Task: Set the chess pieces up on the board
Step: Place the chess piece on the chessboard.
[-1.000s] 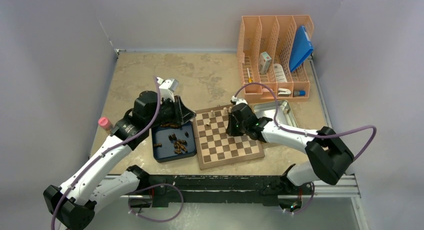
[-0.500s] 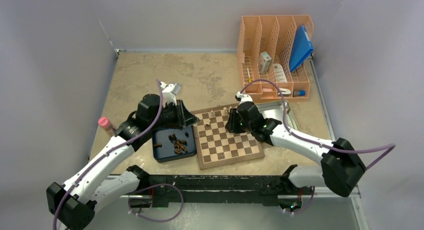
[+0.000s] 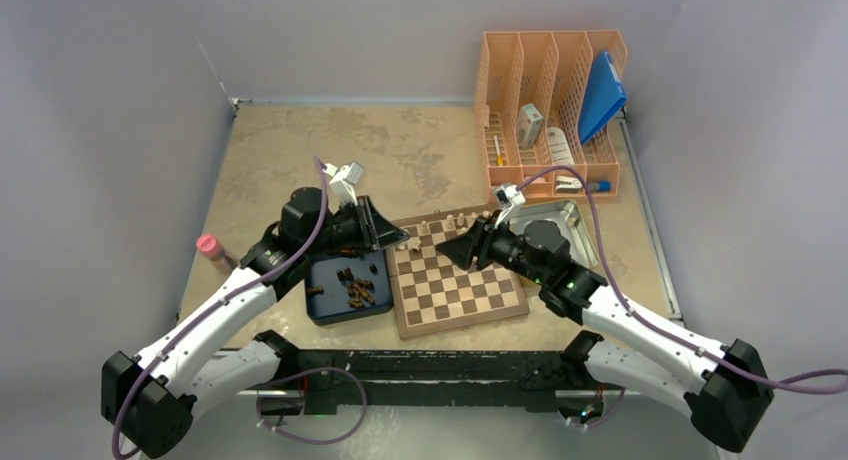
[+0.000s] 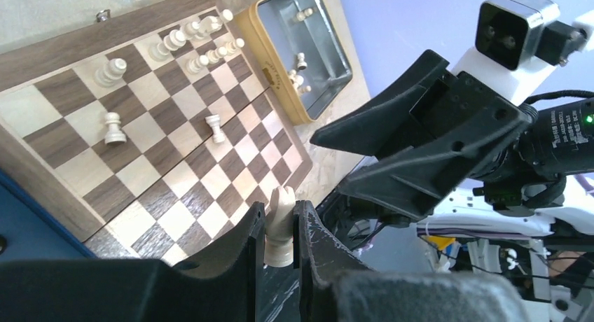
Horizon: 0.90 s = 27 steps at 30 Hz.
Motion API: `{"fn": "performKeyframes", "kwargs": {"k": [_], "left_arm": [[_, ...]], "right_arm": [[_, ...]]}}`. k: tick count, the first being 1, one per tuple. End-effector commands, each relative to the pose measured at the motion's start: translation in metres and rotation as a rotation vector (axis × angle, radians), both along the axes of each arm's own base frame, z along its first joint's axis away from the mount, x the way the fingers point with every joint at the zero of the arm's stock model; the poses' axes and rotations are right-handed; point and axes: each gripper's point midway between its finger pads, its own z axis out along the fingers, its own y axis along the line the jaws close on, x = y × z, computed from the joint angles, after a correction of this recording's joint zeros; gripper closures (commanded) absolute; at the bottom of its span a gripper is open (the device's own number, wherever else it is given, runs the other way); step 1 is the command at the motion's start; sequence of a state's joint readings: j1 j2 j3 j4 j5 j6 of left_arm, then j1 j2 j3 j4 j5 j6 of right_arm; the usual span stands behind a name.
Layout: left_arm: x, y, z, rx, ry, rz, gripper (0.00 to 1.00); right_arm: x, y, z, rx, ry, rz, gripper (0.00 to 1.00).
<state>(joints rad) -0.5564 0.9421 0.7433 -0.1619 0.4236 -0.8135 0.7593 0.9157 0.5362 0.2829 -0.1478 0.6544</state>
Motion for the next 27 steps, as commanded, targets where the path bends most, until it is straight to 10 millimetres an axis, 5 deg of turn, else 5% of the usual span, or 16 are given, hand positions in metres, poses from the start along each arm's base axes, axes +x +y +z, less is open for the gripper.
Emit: {"fn": "performKeyframes", "kwargs": {"k": [1,7,12,27], "left_arm": [[0.0,-0.009,0.039,-0.156,-0.06,-0.007,0.94],[-0.002,-0.012,0.047,-0.224,-0.06,-0.017,0.94],[-0.004,-0.016,0.044,-0.226,-0.075,-0.053,0.93],[-0.003,-0.022,0.037,-0.253,-0.068,-0.079,0.93]], "right_arm": [[-0.012,0.012,0.046,0.143,-0.129,0.094,0.48],[-0.034,0.02,0.072,0.289,-0.161,0.199,0.49],[-0.027,0.024,0.078,0.287,-0.161,0.18,0.42],[-0.031,0.051,0.089,0.322,-0.109,0.226,0.46]]}}
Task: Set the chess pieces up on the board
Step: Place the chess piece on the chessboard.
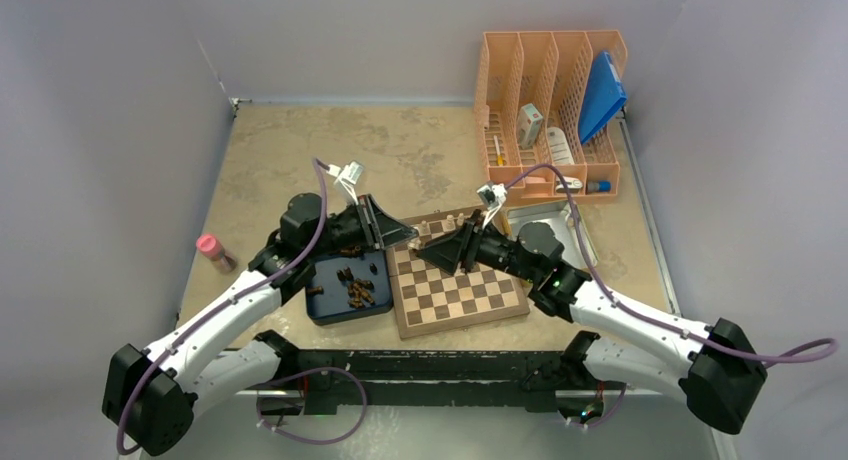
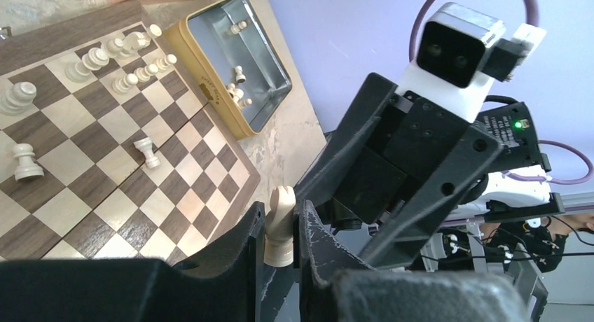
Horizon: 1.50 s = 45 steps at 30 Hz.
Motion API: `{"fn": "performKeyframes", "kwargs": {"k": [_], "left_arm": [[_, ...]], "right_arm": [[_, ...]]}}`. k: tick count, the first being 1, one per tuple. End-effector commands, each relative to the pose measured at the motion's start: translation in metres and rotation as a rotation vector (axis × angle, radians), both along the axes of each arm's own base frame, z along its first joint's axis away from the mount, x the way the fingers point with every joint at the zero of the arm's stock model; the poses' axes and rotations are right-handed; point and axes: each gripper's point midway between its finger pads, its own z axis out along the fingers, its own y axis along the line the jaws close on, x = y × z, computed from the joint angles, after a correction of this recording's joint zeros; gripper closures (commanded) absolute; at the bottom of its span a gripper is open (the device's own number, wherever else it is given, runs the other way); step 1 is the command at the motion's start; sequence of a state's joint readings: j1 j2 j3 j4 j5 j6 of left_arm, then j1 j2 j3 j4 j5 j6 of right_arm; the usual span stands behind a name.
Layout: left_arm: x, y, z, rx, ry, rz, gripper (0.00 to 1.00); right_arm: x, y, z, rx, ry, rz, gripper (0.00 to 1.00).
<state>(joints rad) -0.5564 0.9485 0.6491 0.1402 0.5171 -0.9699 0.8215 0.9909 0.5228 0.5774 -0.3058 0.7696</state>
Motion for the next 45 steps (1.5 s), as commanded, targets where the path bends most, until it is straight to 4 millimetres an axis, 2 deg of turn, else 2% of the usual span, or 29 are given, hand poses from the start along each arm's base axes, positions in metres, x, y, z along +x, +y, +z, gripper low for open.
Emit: {"fn": "performKeyframes", "kwargs": {"k": [1,12,20,27,29,32,36,39,42,45], "left_arm": [[0.0,-0.004,0.013,-0.053,-0.043,-0.024,0.93],[-0.004,-0.005,0.016,-0.063,-0.048,-0.039,0.93],[-0.008,-0.006,0.008,-0.064,-0.041,-0.065,0.93],[-0.013,-0.007,0.013,-0.056,-0.043,-0.098,0.91],[-0.015,-0.006,0.016,-0.025,-0.057,-0.109,0.86],[-0.023,0.001,0.013,0.066,-0.023,-0.12,0.72],[-0.042,0.008,0.022,0.123,-0.032,-0.186,0.56],[-0.054,0.011,0.03,0.156,-0.065,-0.256,0.53],[-0.057,0.011,0.032,0.198,-0.095,-0.312,0.53],[-0.065,0.004,0.042,0.17,-0.1,-0.409,0.53]], "right_arm": [[0.0,0.01,0.048,0.113,-0.065,0.01,0.46],[0.01,0.022,0.036,0.102,-0.018,-0.02,0.48],[0.015,0.027,0.032,0.102,-0.023,-0.024,0.58],[0.015,0.031,0.029,0.071,-0.051,-0.005,0.84],[0.014,0.027,0.023,0.026,-0.092,-0.002,0.88],[0.006,0.014,0.015,-0.025,-0.161,-0.003,0.9],[-0.01,0.005,0.02,-0.052,-0.279,0.063,0.92],[-0.01,0.005,0.016,-0.102,-0.324,0.081,0.94],[-0.016,0.011,0.015,-0.122,-0.333,0.147,0.93],[-0.019,0.014,0.016,-0.117,-0.333,0.175,0.93]]}}
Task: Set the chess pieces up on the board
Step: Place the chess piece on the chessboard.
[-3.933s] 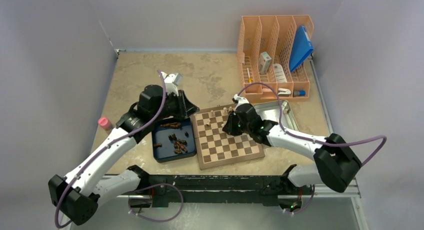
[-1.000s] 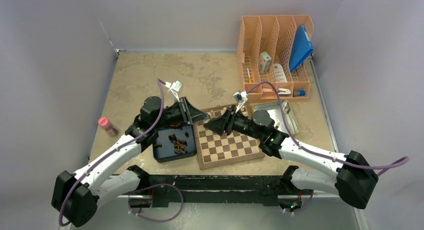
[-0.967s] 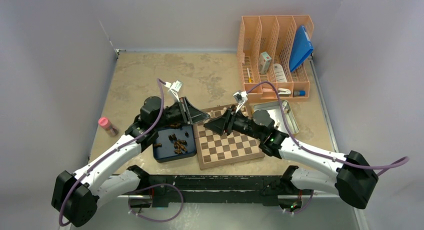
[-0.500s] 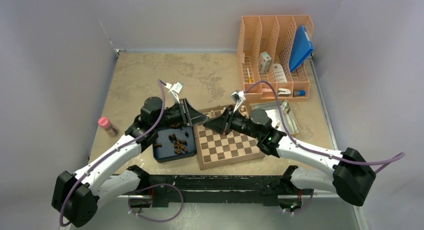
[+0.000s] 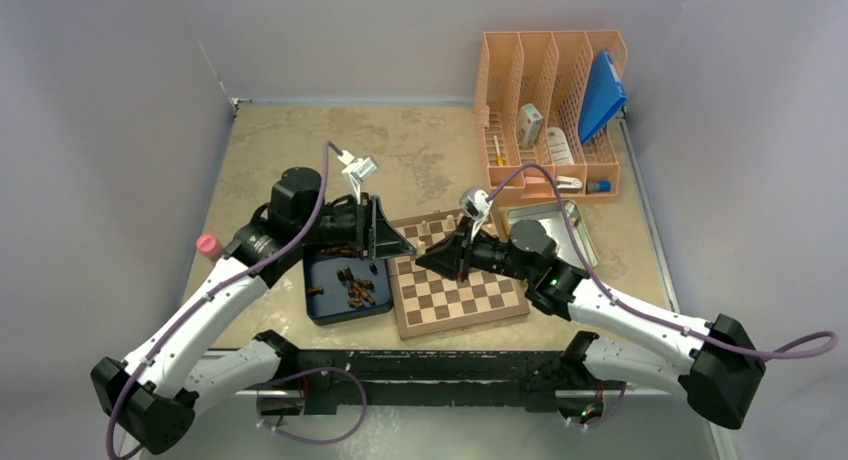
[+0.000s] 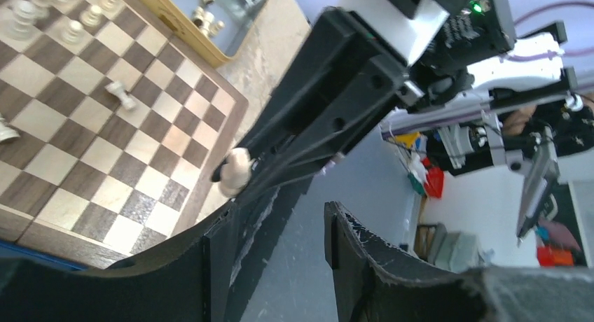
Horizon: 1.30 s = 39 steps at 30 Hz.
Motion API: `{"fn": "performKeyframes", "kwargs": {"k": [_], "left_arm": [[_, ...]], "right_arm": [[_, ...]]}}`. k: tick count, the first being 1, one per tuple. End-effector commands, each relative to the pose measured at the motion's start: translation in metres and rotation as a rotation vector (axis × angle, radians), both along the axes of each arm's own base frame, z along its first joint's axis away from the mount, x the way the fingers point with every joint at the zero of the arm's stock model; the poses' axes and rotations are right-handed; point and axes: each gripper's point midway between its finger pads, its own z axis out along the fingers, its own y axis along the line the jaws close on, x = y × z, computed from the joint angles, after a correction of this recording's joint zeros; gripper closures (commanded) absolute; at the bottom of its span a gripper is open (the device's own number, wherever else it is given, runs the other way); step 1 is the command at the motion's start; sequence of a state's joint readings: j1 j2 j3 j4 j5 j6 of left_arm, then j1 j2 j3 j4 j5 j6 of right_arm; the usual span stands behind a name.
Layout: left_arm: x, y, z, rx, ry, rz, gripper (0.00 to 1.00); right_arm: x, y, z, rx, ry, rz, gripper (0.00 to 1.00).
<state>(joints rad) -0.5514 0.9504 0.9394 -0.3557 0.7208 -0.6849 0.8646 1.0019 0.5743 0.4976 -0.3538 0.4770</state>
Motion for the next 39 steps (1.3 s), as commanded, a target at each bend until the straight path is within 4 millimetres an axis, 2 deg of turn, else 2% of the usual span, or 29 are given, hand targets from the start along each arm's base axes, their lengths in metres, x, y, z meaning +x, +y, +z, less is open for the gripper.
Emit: {"fn": "performKeyframes", "kwargs": {"k": [1,3,8,17,24,31,32,36,39], "left_arm": [[-0.023,-0.006,0.013,-0.012,-0.023,-0.203,0.53],[-0.024,-0.01,0.012,-0.014,-0.005,-0.246,0.53],[-0.006,-0.013,-0.007,0.067,0.03,-0.208,0.57],[0.005,-0.022,-0.012,0.075,0.038,-0.232,0.64],[0.018,-0.023,-0.026,0.123,0.046,-0.203,0.74],[0.028,-0.027,-0.032,0.149,0.047,-0.195,0.75],[0.029,-0.027,-0.033,0.15,0.047,-0.195,0.77],[0.03,-0.027,-0.032,0.15,0.041,-0.198,0.98],[0.033,-0.026,-0.032,0.162,0.023,-0.182,1.0]], "right_arm": [[-0.007,0.007,0.021,0.012,-0.083,0.077,0.93],[-0.007,0.006,0.023,0.016,-0.087,0.073,0.93],[-0.006,0.007,0.02,0.014,-0.082,0.068,0.92],[-0.005,0.007,0.018,0.004,-0.068,0.063,0.92],[0.0,0.009,0.015,-0.004,-0.042,0.045,0.92],[0.002,0.01,0.012,-0.015,-0.04,0.04,0.91],[0.002,0.01,0.012,-0.017,-0.04,0.04,0.91],[0.007,0.01,0.008,-0.033,-0.035,0.02,0.91],[0.012,0.009,0.004,-0.047,-0.026,-0.005,0.82]]}}
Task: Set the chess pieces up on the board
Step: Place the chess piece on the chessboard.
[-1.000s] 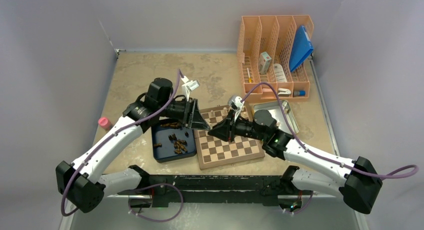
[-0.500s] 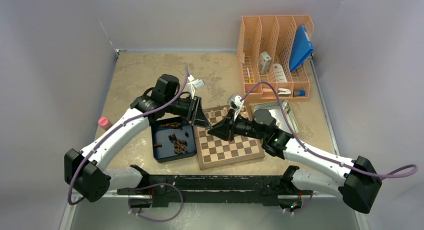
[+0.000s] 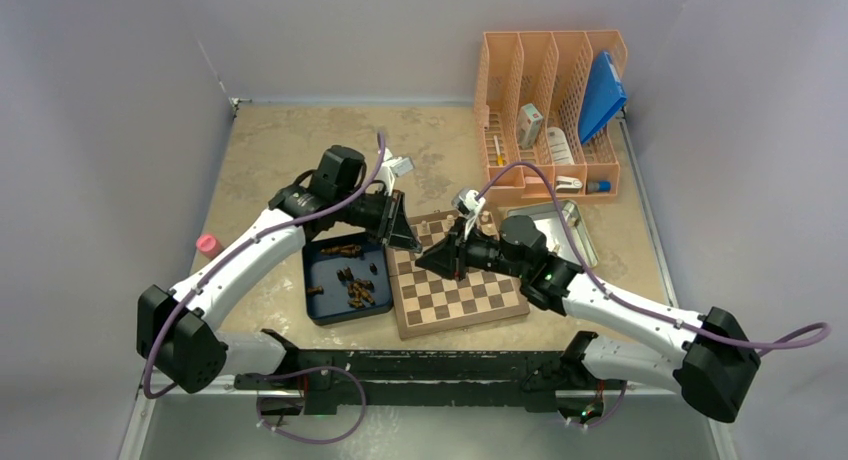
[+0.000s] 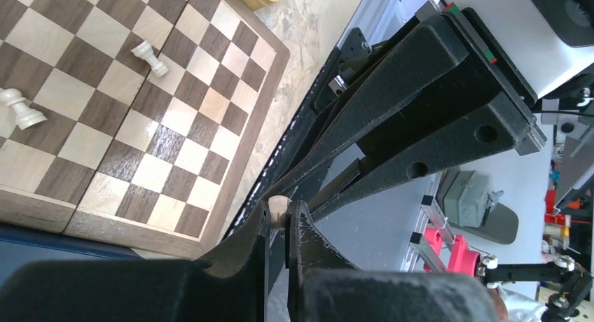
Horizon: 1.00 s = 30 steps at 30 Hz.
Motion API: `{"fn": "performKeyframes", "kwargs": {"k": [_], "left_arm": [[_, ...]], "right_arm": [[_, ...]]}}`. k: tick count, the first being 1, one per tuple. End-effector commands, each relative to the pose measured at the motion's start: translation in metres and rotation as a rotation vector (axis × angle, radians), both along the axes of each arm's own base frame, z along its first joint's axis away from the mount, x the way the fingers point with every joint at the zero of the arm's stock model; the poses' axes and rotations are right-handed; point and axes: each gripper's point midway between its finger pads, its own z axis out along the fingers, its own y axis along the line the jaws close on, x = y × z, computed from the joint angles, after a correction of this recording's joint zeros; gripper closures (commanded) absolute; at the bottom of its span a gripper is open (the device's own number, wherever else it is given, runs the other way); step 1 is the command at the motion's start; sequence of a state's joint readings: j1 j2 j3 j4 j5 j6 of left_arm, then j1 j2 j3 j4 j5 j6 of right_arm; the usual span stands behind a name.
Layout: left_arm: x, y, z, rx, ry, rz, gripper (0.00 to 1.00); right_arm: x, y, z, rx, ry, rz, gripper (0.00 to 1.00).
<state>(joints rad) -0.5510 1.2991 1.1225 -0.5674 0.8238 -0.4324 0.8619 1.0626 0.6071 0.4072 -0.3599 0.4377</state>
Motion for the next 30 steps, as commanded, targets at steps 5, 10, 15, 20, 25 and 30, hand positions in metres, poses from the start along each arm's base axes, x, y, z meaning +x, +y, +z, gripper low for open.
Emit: {"fn": "performKeyframes", "kwargs": {"k": [5,10,15,20,25,30], "left_arm": [[0.032,0.004,0.012,0.061,-0.145,0.108,1.0],[0.071,0.013,-0.008,0.19,-0.188,0.271,1.0],[0.109,0.02,-0.016,0.257,-0.246,0.422,1.0],[0.136,0.029,-0.033,0.324,-0.308,0.558,1.0],[0.153,0.035,-0.054,0.344,-0.347,0.643,1.0],[0.162,0.041,-0.072,0.379,-0.376,0.695,1.0]], "right_arm": [[0.02,-0.005,0.025,0.05,-0.054,-0.124,0.52],[0.03,-0.021,0.026,0.031,-0.062,-0.232,0.18],[0.034,-0.04,0.038,0.062,-0.072,-0.329,0.01],[0.036,-0.054,0.035,0.051,-0.04,-0.396,0.01],[0.037,-0.064,0.02,0.015,-0.008,-0.446,0.01],[0.036,-0.074,0.017,0.01,0.006,-0.484,0.01]]}}
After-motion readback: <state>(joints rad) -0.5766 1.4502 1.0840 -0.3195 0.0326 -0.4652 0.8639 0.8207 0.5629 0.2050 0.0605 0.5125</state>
